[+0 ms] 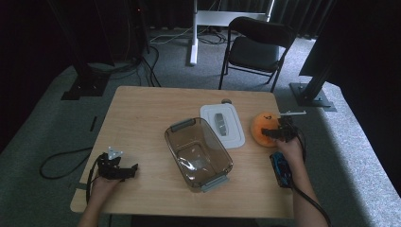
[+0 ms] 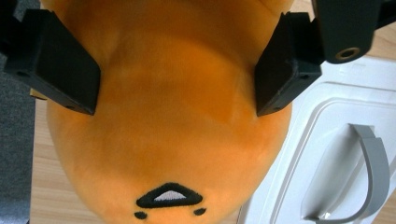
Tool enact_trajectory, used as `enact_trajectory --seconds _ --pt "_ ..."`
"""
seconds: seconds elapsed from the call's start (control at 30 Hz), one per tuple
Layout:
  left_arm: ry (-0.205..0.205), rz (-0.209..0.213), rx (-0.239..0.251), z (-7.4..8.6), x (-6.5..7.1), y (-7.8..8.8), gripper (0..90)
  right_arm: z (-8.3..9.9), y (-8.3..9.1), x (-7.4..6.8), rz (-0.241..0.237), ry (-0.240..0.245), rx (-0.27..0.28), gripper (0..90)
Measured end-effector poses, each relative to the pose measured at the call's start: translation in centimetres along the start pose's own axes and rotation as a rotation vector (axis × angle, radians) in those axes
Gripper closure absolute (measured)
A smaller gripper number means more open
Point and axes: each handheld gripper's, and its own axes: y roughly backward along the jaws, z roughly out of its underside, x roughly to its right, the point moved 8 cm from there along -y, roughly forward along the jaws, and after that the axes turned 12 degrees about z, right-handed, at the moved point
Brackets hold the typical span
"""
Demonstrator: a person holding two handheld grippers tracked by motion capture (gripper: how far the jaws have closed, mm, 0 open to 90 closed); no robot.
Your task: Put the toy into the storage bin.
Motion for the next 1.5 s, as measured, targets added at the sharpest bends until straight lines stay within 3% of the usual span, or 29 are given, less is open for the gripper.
enact_trajectory --seconds 0.37,0.5,0.63,1.1,1.5 --pt "0.001 -0.001 0.0 0.0 0.0 0.0 1.5 0.3 0.3 -0.3 0.014 0.032 -0.012 39.4" --pt "0.001 -0.001 0.0 0.0 0.0 0.0 1.5 0.2 0.8 -0.5 0.048 0.053 0.013 57.1" --pt "0.001 -0.001 0.0 0.0 0.0 0.0 1.5 -0.4 1.8 -0.5 0.07 0.044 0.039 66.0" --pt "0.003 -0.002 0.001 0.0 0.0 0.0 1.5 -1.3 4.0 -1.6 0.044 0.092 0.052 69.3" --pt "0.003 -0.002 0.001 0.0 0.0 0.0 1.5 -3.0 7.4 -3.5 -0.017 0.121 0.136 69.2"
